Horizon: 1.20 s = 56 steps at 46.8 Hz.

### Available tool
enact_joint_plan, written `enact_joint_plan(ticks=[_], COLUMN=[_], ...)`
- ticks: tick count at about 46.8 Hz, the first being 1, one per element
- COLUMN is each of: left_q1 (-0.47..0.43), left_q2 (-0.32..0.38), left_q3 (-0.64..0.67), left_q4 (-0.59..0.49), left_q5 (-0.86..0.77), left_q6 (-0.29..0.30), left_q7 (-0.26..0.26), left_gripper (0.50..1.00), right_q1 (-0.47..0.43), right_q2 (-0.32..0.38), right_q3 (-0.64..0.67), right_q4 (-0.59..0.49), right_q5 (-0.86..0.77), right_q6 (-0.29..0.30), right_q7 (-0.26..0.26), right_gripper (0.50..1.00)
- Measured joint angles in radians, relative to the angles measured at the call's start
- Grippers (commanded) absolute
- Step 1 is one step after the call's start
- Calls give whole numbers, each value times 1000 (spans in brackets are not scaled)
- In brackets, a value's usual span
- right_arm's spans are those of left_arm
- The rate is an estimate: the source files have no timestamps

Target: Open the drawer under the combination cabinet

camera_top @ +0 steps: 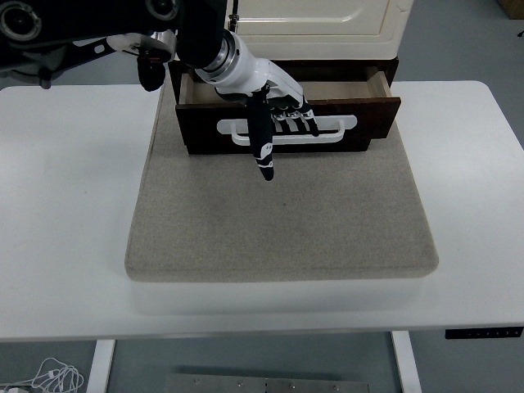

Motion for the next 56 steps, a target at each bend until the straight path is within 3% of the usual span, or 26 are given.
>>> enact_joint_plan(ticks=[37,45,56], left_q1=[-38,-40,-20], left_q2=[49,60,60], left_q3=[-28,-97,-347], left_q4=[-72,-107,-106], left_q5=[-4,-11,-45], left_q6=[-24,-29,-31], left_q7=[0,0,-20], left_gripper=[1000,1000,1000], right_q1=[0,0,0], right_q2=[0,0,0], right_q3=[0,0,0], right_q4=[0,0,0], right_q5=[0,0,0], right_q6=[0,0,0], right_q7=[0,0,0], right_gripper=[926,926,926])
